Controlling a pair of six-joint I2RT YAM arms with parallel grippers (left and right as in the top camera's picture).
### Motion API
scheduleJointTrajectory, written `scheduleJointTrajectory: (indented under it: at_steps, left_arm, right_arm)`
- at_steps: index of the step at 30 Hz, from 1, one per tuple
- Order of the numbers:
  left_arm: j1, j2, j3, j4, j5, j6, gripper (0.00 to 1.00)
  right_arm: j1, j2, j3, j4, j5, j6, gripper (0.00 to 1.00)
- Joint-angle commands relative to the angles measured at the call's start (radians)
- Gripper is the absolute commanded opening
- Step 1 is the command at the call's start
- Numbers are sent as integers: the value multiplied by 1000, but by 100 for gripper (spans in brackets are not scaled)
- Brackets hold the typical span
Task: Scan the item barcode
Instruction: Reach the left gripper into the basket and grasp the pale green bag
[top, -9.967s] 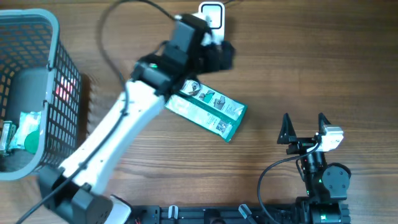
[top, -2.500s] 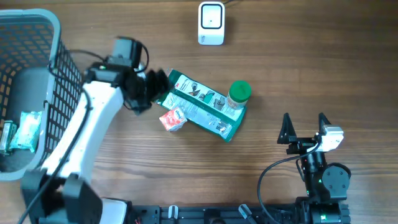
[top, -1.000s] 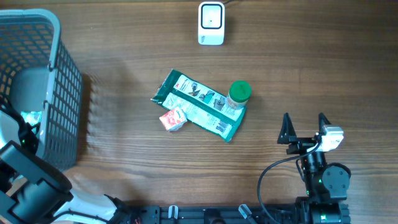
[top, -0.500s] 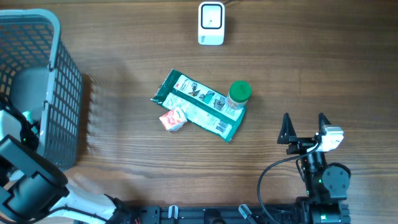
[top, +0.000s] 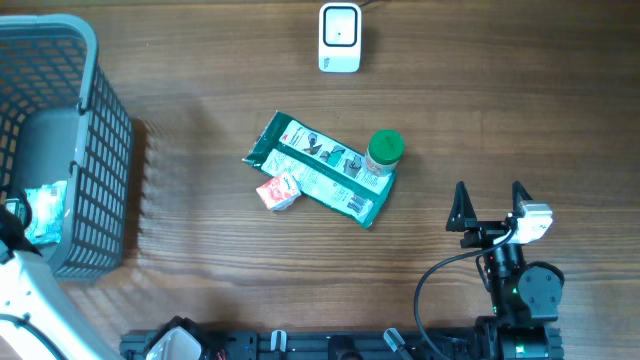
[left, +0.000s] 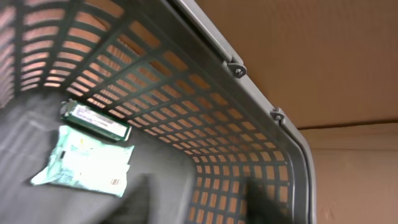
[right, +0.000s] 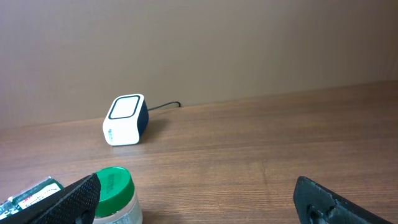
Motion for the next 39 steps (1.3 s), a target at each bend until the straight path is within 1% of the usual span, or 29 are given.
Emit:
scheduleJointTrajectory:
  at_steps: [1, 5, 7, 8, 9, 11, 14, 15, 16, 17, 18, 21, 24, 27, 29, 31, 33, 35, 37, 38, 39]
  left_arm:
    - [3, 90, -31, -54, -3, 23, 100]
    - [3, 336, -40, -32, -2, 23, 98]
    - [3, 452, -40, -56, 3, 23, 98]
    - [3, 487, -40, -88, 5, 22, 96]
    - [3, 533, -40, -134, 5, -3, 89]
    - [3, 571, -42, -160, 5, -15, 89]
    - [3, 614, -42, -129, 5, -14, 89]
    - [3, 636, -42, -124, 4, -14, 88]
    - [3, 664, -42, -122, 4, -14, 76]
    - [3, 694, -42, -124, 5, -14, 39]
    - [3, 718, -42, -135, 5, -14, 4]
    - [3, 742, -41, -145, 0, -6, 4]
    - [3, 695, -37, -145, -2, 6, 4]
    - [3, 544, -3, -144, -1, 80, 4]
    - [4, 424, 26, -130, 14, 102, 4]
    - [3, 256, 42, -96, 41, 102, 4]
    - [3, 131, 42, -77, 70, 102, 4]
    - [3, 29, 42, -72, 142, 101, 4]
    - [3, -41, 42, -11, 304, 102, 4]
    - [3, -63, 42, 35, 401, 103, 4]
    - [3, -90, 42, 125, 594, 103, 4]
  right_arm:
    - [2, -5, -1, 3, 6, 11, 100]
    - [2, -5, -1, 3, 6, 11, 100]
    - [2, -5, -1, 3, 6, 11, 100]
    - [2, -5, -1, 3, 6, 11, 100]
    - [2, -5, -1, 3, 6, 11, 100]
    - [2, -5, -1, 3, 6, 12, 100]
    - [2, -5, -1, 3, 6, 11, 100]
    - [2, -5, -1, 3, 6, 12, 100]
    - [2, -5, -1, 3, 6, 11, 100]
    - [2, -5, -1, 3, 6, 12, 100]
    - [2, -5, -1, 3, 6, 12, 100]
    - [2, -5, -1, 3, 6, 12, 100]
    - [2, -5, -1, 3, 6, 12, 100]
    - [2, -5, -1, 3, 6, 11, 100]
    - [2, -5, -1, 3, 6, 11, 100]
    - [2, -5, -1, 3, 6, 11, 100]
    - [2, -5, -1, 3, 6, 11, 100]
    - [2, -5, -1, 3, 6, 11, 100]
    - [2, -5, -1, 3, 6, 11, 100]
    - [2, -5, -1, 3, 6, 12, 100]
    - [2, -5, -1, 3, 6, 11, 100]
